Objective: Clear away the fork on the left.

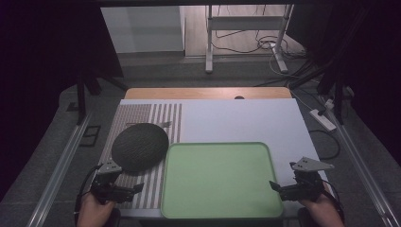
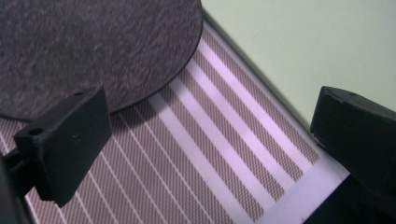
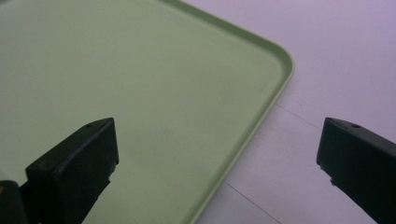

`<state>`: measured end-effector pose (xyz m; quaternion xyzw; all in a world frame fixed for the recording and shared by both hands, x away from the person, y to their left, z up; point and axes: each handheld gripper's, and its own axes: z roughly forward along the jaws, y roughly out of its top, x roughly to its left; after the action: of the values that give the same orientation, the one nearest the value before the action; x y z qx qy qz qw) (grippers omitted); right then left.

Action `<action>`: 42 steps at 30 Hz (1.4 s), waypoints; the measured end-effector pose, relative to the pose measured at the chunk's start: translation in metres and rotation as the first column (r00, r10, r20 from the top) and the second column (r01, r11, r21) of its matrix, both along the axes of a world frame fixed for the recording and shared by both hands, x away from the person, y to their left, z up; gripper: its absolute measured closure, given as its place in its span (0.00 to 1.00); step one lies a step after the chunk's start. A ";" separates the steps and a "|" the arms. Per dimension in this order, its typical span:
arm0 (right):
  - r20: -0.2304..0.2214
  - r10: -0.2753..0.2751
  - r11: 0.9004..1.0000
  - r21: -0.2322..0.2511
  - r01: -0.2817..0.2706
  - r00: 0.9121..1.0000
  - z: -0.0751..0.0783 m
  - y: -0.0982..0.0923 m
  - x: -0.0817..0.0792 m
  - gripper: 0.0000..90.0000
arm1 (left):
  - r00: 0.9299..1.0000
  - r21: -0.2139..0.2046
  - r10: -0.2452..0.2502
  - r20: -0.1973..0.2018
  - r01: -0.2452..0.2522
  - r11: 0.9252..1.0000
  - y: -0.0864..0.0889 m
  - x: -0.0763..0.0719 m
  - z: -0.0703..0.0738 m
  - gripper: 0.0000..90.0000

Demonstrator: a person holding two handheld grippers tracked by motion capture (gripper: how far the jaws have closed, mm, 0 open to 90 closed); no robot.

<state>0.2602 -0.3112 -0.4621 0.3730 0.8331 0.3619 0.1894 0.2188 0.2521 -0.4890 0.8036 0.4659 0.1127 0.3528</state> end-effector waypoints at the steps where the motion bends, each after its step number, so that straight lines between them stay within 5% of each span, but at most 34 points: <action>1: 0.000 0.001 1.000 0.000 -0.001 1.000 0.000 0.000 0.000 0.00 | 1.000 0.006 0.000 0.006 0.000 1.000 -0.001 0.001 0.000 0.00; 8: -0.002 0.007 1.000 -0.004 -0.007 1.000 0.000 0.001 0.000 0.00 | 0.999 -0.012 -0.002 0.035 0.002 1.000 -0.001 0.009 0.001 0.00; 23: -0.004 0.023 1.000 -0.016 -0.023 1.000 -0.001 0.002 0.000 0.00 | 1.000 -0.005 -0.015 0.016 0.015 1.000 -0.001 0.027 0.000 0.00; 34: -0.004 0.028 0.999 -0.025 -0.028 1.000 -0.001 0.002 0.000 0.00 | 1.000 -0.016 0.003 -0.004 -0.004 1.000 0.004 0.060 -0.007 0.00; 42: -0.004 0.028 0.999 -0.024 -0.028 1.000 -0.001 0.002 0.000 0.00 | 0.998 -0.014 0.056 -0.017 -0.056 0.998 0.014 0.100 -0.010 0.00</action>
<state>0.2601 -0.3088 -0.4631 0.3598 0.8428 0.3538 0.1871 0.3185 0.2663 -0.4992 0.7886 0.4918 0.1124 0.3515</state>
